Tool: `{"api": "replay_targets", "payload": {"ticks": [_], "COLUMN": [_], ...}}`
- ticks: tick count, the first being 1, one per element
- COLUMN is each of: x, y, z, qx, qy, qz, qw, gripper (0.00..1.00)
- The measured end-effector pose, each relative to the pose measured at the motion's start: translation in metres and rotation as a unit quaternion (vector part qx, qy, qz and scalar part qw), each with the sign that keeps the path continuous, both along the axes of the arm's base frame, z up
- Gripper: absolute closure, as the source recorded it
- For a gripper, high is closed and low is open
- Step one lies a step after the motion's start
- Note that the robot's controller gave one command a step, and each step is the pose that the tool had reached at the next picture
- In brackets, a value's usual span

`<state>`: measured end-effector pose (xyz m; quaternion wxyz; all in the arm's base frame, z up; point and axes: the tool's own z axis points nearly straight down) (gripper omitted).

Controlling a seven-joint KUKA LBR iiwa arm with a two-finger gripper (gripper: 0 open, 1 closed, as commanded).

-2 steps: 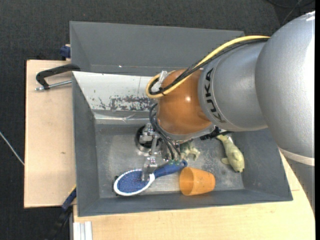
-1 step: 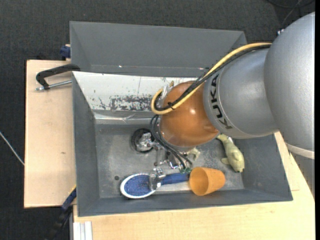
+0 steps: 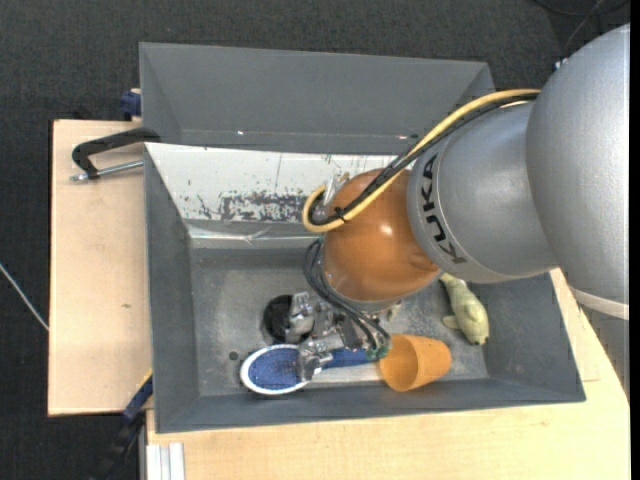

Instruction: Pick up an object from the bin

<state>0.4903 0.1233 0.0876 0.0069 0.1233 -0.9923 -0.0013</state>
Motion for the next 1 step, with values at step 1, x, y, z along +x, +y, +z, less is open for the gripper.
{"api": "replay_targets", "payload": {"ticks": [1], "x": [0.0122], "y": [-0.0022], "z": [0.1290], "qx": [0.002], "qy": [-0.0142], "qz": [0.071], "qw": [0.9973], "gripper": [1.00]}}
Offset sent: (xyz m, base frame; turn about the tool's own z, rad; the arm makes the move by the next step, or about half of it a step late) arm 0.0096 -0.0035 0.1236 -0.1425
